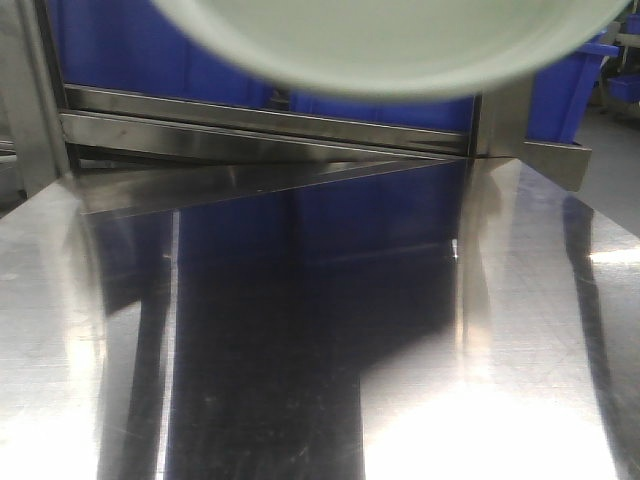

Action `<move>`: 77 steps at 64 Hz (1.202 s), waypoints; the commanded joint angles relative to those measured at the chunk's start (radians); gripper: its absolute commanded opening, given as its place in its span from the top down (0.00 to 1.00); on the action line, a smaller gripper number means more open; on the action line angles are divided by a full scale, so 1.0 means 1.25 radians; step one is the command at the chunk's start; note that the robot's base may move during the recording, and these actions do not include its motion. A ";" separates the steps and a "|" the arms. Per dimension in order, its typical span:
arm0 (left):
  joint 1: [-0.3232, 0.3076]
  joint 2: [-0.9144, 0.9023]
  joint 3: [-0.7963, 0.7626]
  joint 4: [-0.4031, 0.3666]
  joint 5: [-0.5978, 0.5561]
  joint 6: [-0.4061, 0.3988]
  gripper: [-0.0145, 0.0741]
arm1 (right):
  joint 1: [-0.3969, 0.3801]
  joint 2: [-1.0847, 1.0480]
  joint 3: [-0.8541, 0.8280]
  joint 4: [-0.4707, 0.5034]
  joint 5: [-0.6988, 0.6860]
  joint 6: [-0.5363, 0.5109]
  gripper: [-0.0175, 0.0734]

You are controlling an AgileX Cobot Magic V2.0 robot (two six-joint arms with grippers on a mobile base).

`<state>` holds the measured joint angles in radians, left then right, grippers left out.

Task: Place green plate on second shelf with right arm
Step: 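Close the right gripper on the rim and lift the plate upright, then hold the plate in the right gripper while the base turns away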

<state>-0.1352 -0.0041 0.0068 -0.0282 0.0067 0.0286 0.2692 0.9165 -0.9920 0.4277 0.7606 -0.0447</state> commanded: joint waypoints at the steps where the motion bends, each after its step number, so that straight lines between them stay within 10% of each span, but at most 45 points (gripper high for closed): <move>1: 0.000 -0.014 0.032 -0.004 -0.067 -0.002 0.69 | 0.000 -0.115 -0.001 -0.017 -0.051 -0.008 0.75; 34: 0.000 -0.014 0.032 -0.004 -0.067 -0.002 0.69 | 0.000 -0.425 0.126 -0.201 -0.053 -0.024 0.75; 53: 0.000 -0.014 0.032 -0.004 -0.067 -0.002 0.69 | -0.004 -0.424 0.255 -0.356 -0.373 -0.023 0.75; 77: 0.000 -0.014 0.032 -0.004 -0.067 -0.002 0.69 | -0.259 -0.520 0.502 -0.258 -0.608 0.005 0.75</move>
<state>-0.1352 -0.0041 0.0068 -0.0282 0.0067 0.0286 -0.0140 0.3175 -0.3814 0.0775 0.1444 -0.0483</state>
